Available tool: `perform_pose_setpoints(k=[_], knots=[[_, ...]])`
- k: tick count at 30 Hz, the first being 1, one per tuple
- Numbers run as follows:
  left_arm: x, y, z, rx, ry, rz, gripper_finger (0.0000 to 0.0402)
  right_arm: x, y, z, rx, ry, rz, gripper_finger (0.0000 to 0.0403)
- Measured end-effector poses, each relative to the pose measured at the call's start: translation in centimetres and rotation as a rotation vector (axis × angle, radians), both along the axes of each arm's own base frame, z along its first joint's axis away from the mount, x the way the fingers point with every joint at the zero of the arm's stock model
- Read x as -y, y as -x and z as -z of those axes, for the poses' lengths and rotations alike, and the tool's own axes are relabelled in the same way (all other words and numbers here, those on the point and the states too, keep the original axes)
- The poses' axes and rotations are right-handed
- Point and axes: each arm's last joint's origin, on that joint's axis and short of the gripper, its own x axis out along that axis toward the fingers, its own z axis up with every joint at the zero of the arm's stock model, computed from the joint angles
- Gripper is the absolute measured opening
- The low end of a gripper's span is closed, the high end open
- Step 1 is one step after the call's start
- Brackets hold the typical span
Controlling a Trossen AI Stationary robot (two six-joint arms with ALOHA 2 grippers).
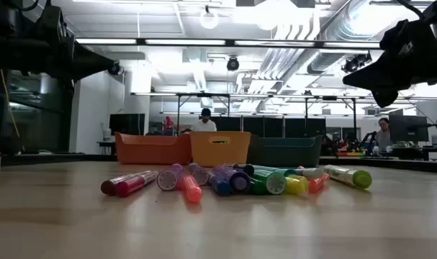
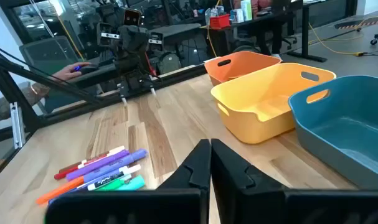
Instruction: Pick & Place Markers
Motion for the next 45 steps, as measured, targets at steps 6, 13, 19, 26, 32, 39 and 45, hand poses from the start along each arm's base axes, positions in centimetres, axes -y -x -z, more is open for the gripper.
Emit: perform_pose_setpoints(k=[6,13,19,26,32,39,45], knots=[[0.00,0.00,0.01,0.000,0.000,0.000,0.0003,0.00,0.00,0.00,0.000,0.000,0.000,0.0000],[0.00,0.00,0.00,0.000,0.000,0.000,0.0003,0.00,0.00,0.00,0.000,0.000,0.000,0.0000],[0.00,0.00,0.01,0.000,0.000,0.000,0.0003,0.00,0.00,0.00,0.000,0.000,0.000,0.0000],[0.00,0.00,-0.01,0.000,0.000,0.000,0.0003,0.00,0.00,0.00,0.000,0.000,0.000,0.0000],[0.00,0.00,0.00,0.000,0.000,0.000,0.0003,0.00,0.00,0.00,0.000,0.000,0.000,0.0000],[0.00,0.00,0.00,0.000,0.000,0.000,0.0003,0.00,0.00,0.00,0.000,0.000,0.000,0.0000],[0.00,0.00,0.00,0.000,0.000,0.000,0.0003,0.00,0.00,0.00,-0.005,0.023,-0.002,0.0000]])
